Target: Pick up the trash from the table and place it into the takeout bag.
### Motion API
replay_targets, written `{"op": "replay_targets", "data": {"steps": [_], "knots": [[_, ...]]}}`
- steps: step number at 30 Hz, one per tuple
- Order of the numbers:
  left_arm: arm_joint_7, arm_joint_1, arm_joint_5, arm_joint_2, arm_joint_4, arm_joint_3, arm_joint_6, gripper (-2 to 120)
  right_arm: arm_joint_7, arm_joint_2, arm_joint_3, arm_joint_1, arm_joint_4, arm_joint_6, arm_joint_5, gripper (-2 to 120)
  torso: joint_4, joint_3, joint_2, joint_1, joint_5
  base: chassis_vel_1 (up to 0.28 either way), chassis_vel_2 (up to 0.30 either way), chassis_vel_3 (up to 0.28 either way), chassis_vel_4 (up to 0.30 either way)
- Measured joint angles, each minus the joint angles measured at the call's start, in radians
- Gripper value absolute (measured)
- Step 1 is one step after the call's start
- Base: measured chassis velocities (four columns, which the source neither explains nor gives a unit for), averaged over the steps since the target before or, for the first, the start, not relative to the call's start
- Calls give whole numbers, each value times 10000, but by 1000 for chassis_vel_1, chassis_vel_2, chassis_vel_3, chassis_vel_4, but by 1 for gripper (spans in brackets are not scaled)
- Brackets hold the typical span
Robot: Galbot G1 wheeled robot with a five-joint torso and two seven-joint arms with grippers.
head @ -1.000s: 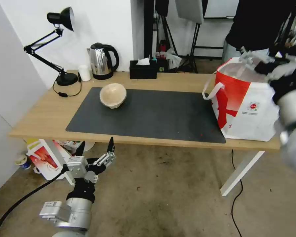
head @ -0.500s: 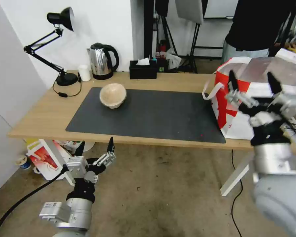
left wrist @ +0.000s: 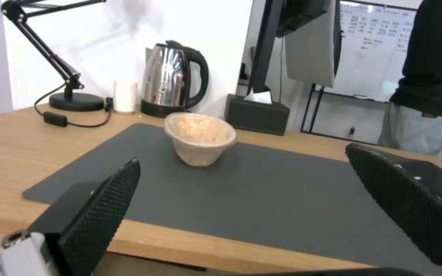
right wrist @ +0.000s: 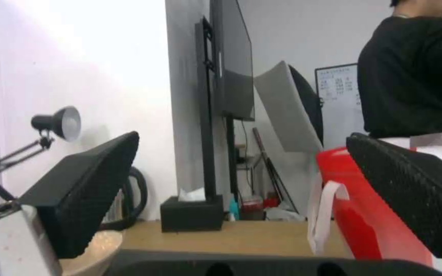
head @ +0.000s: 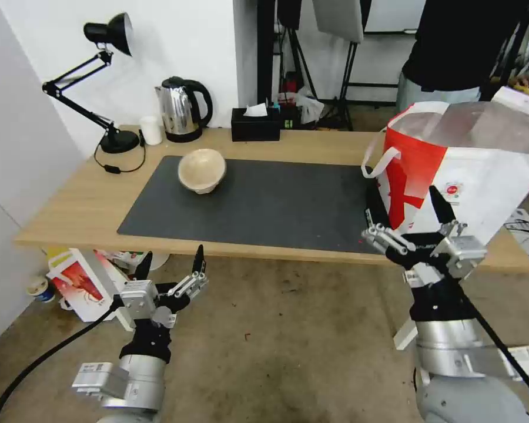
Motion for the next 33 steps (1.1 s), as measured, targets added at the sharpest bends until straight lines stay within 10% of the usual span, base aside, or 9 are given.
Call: {"op": "replay_targets", "data": {"steps": [33], "knots": [[37,-73,18,37,178,-49,-3,100,2819,35,-1306,-1180,-709,-1174,-472,100,0,1,0,-1,-1,0,0,0,0]]}}
